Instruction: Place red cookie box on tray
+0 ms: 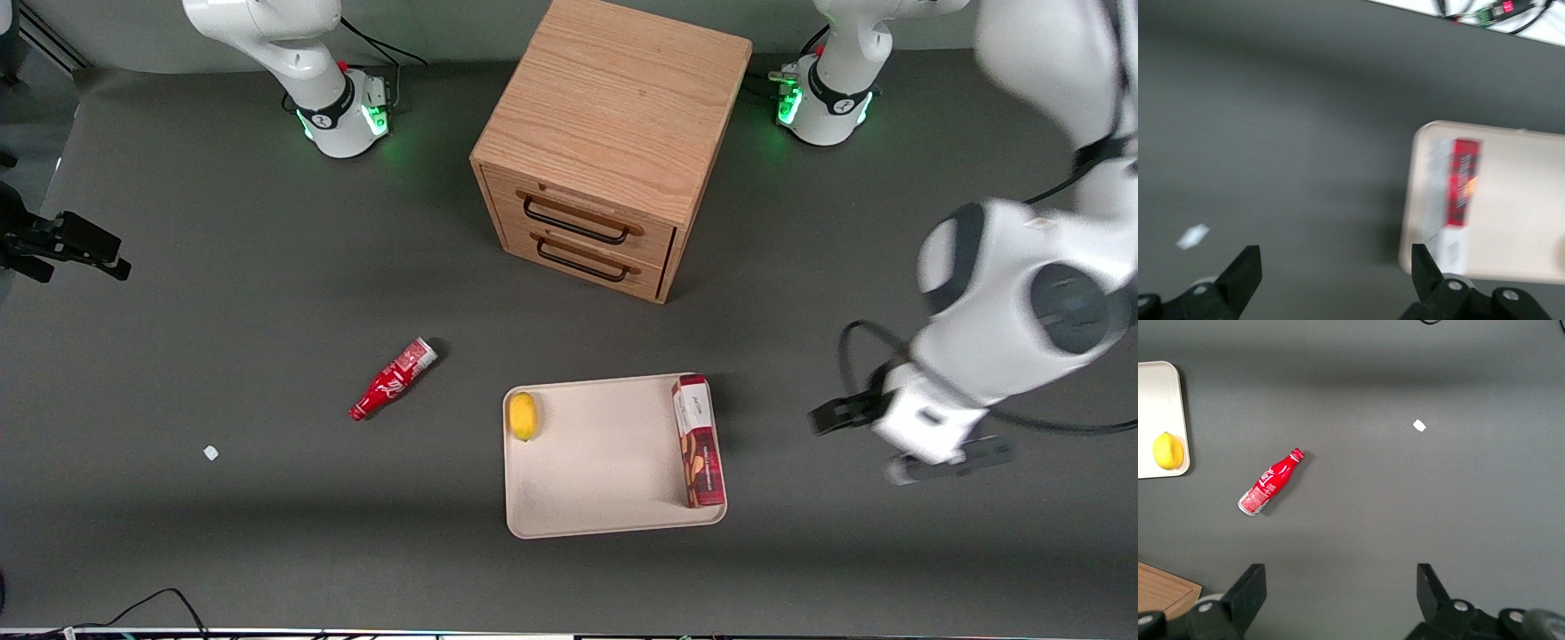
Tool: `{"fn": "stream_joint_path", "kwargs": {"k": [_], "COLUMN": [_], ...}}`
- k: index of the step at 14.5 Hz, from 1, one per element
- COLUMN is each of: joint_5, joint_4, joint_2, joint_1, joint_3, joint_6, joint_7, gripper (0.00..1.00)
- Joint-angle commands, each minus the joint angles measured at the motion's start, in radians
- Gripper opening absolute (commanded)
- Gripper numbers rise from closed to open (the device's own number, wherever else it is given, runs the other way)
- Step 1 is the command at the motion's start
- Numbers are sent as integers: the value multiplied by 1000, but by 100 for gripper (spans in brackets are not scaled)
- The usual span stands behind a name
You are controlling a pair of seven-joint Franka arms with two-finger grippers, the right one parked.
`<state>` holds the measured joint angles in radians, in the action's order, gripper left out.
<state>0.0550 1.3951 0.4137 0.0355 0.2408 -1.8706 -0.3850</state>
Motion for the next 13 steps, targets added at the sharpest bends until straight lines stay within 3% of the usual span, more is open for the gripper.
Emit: {"fn": "stream_joint_path", "kwargs": {"k": [1,4,7,13], "joint_5": [-23,-21,-24,-67], "joint_4": [200,309,331,328], "joint_2": [-202,-338,-436,-483], "joint_1": [113,210,244,247], "joint_3": [12,12,14,17], "joint_6": [54,96,155,206], "joint_7": [134,288,319,330], "gripper": [100,100,100,100]}}
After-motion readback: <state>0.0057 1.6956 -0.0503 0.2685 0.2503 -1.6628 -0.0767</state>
